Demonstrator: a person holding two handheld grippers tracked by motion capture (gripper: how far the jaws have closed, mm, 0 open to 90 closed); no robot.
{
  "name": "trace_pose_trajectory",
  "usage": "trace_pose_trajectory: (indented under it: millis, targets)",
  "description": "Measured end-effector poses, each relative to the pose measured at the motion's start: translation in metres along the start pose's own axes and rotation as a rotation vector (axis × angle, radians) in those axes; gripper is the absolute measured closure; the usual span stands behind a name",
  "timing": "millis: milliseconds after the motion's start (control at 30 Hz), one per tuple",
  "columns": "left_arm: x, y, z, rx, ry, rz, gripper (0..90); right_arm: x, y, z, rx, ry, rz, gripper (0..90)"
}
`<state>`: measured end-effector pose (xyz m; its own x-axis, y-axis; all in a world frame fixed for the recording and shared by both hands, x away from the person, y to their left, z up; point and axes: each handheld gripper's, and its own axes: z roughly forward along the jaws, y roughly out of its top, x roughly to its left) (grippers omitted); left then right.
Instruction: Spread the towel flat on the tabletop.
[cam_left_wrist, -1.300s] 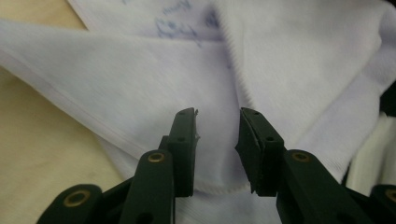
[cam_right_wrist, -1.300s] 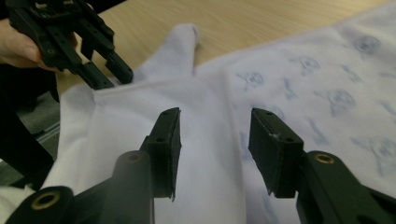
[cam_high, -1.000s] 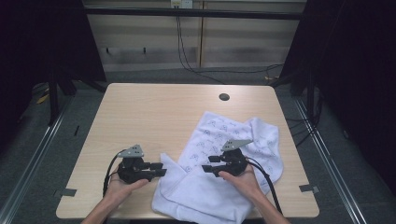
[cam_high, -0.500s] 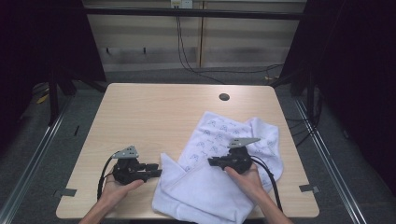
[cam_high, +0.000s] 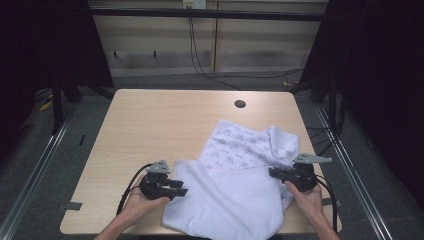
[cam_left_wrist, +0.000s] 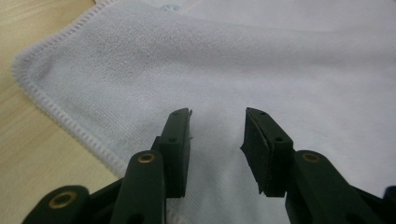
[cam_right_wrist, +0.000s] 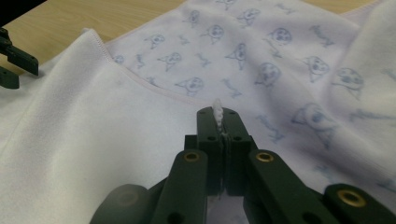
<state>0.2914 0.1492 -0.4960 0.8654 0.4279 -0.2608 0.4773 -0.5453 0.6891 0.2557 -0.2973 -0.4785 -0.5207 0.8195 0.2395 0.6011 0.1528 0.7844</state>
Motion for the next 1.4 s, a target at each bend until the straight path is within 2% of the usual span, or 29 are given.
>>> trace_pose_trajectory:
  millis: [100,200,267,300,333,400,467,533,567,600,633,667,733,767,867,900,967,1000,1033,1100,1200,1233,1300,1333,1400]
  targets:
    - [-0.007,-0.002,0.0,0.03,0.017,0.023,71.2,-0.005,-0.001,-0.006,-0.018,0.006,0.017,88.4]
    - [-0.013,-0.01,-0.005,0.044,-0.02,0.01,76.9,-0.005,-0.005,-0.005,0.008,0.008,0.012,88.4]
    - [-0.016,-0.015,-0.011,0.044,-0.046,0.007,76.9,-0.005,-0.006,-0.003,0.018,0.012,0.018,88.4]
    - [-0.014,-0.016,-0.014,0.032,-0.058,-0.01,74.6,-0.005,-0.006,-0.002,0.016,0.018,0.014,88.4]
    - [-0.011,-0.016,-0.017,0.012,-0.051,-0.024,70.7,-0.005,-0.006,-0.001,0.016,0.02,0.014,88.3]
    - [0.003,-0.012,-0.023,-0.044,-0.001,-0.068,63.4,-0.006,-0.005,0.001,0.02,0.021,0.013,88.3]
    - [0.024,-0.004,-0.025,-0.098,0.07,-0.101,60.0,-0.008,-0.004,0.004,0.025,0.017,0.017,88.3]
    - [0.045,0.003,-0.025,-0.135,0.075,-0.125,58.9,-0.01,-0.003,0.007,0.027,0.015,0.022,88.3]
    - [0.053,0.007,-0.024,-0.132,0.073,-0.151,58.4,-0.01,-0.003,0.008,0.023,0.018,0.024,88.2]
    - [0.059,0.008,-0.023,-0.144,0.081,-0.154,57.5,-0.01,-0.002,0.009,0.026,0.018,0.021,88.2]
    - [0.063,0.007,-0.022,-0.156,0.069,-0.164,57.3,-0.01,-0.002,0.009,0.027,0.019,0.02,88.2]
    - [0.065,0.005,-0.019,-0.14,0.073,-0.174,57.1,-0.011,-0.003,0.01,0.03,0.019,0.021,88.2]
    - [0.065,0.003,-0.015,-0.084,0.086,-0.15,55.1,-0.012,-0.003,0.01,0.034,0.018,0.025,88.1]
    - [0.064,0.002,-0.013,-0.073,0.097,-0.144,55.0,-0.013,-0.004,0.01,0.034,0.015,0.022,88.1]
    - [0.062,0.002,-0.01,-0.079,0.086,-0.122,55.0,-0.014,-0.004,0.009,0.03,0.018,0.027,88.1]
    - [0.061,0.003,-0.008,-0.077,0.068,-0.112,57.1,-0.014,-0.003,0.009,0.029,0.018,0.024,88.1]
    - [0.055,0.004,-0.005,-0.059,0.033,-0.078,63.6,-0.015,-0.003,0.009,0.03,0.013,0.024,88.1]
    - [0.051,0.005,-0.003,-0.04,0.029,-0.052,68.4,-0.016,-0.003,0.009,0.027,0.017,0.022,88.0]
    - [0.047,0.005,-0.002,-0.019,0.01,-0.033,74.5,-0.017,-0.003,0.009,0.033,0.01,0.023,88.1]
    - [0.041,0.006,0.0,-0.002,0.003,-0.013,86.5,-0.019,-0.004,0.011,0.044,0.007,0.027,88.0]
    - [0.042,0.006,0.001,-0.004,0.0,-0.014,88.4,-0.02,-0.006,0.016,0.078,0.001,0.032,88.1]
    - [0.044,0.006,0.0,-0.007,0.01,-0.029,88.5,-0.021,-0.007,0.018,0.09,-0.002,0.028,88.1]
    - [0.053,0.007,-0.001,-0.025,0.025,-0.058,88.6,-0.021,-0.008,0.023,0.115,-0.033,0.021,88.1]
    - [0.058,0.007,-0.001,-0.035,0.048,-0.076,88.7,-0.023,-0.008,0.026,0.114,-0.034,0.02,88.1]
    - [0.068,0.008,-0.002,-0.055,0.061,-0.104,88.7,-0.03,-0.006,0.032,0.11,-0.016,0.035,88.2]
